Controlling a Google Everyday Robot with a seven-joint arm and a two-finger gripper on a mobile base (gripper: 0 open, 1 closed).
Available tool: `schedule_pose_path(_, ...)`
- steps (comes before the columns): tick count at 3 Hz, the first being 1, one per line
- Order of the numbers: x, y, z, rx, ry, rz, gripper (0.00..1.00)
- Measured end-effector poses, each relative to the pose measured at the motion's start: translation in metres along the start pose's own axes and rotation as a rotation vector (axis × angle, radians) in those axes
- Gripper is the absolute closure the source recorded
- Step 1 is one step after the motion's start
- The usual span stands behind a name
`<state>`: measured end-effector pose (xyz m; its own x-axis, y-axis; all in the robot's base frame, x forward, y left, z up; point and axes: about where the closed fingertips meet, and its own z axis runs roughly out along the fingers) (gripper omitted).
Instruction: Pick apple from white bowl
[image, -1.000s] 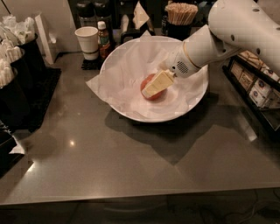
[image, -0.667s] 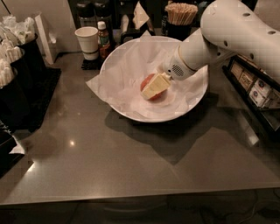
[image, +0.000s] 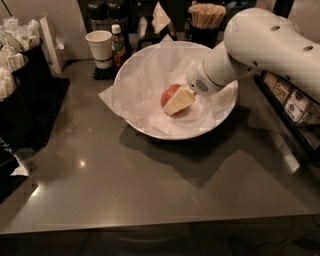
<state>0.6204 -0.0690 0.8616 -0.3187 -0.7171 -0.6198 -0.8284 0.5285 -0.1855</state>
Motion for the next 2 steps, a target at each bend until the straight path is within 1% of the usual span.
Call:
schedule_pose_path(1, 0.0020, -0.0034, -0.0030, 0.062, 0.005, 0.008, 0.30)
schedule_pose_path(2, 0.0030, -0.0065, -0.0060, 0.105, 0.004, 0.015, 0.34)
